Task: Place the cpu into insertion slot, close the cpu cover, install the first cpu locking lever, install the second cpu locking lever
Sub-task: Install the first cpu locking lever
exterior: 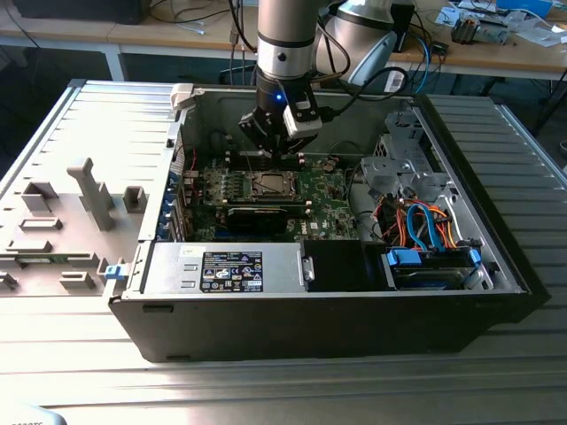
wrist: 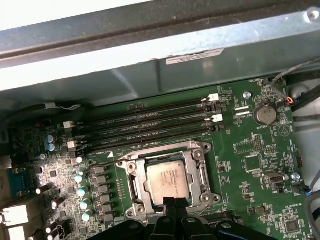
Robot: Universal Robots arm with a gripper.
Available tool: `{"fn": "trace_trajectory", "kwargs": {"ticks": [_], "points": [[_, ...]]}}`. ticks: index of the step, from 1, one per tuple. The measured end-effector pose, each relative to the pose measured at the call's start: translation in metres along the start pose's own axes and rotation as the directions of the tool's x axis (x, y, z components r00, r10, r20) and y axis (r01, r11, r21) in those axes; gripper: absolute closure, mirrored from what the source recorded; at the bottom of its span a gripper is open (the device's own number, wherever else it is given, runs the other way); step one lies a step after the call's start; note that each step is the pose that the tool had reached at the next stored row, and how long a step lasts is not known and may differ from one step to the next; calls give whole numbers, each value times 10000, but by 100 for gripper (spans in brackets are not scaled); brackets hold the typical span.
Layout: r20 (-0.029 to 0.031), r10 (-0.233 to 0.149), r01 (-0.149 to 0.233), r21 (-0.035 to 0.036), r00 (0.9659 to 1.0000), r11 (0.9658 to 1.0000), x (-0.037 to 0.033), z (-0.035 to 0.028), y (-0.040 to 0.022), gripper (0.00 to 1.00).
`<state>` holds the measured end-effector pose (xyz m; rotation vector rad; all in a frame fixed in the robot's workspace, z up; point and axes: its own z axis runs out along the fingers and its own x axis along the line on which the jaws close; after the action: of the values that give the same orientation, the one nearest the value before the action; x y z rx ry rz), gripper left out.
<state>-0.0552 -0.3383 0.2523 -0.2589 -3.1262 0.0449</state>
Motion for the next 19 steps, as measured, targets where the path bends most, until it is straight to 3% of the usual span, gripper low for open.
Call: {"fn": "trace_trajectory", "kwargs": {"ticks": [2, 6, 10, 14, 19], "points": [[-4, -190, 190, -66, 9998, 9998, 0, 1, 0, 89], [13, -917, 917, -106, 9958, 9957, -1, 3, 0, 89], [30, -1624, 1625, -151, 9867, 9866, -1, 5, 0, 89], [43, -2062, 2062, -162, 9785, 9784, -1, 6, 0, 89], [43, -2083, 2083, -162, 9781, 9779, -1, 6, 0, 89]]}}
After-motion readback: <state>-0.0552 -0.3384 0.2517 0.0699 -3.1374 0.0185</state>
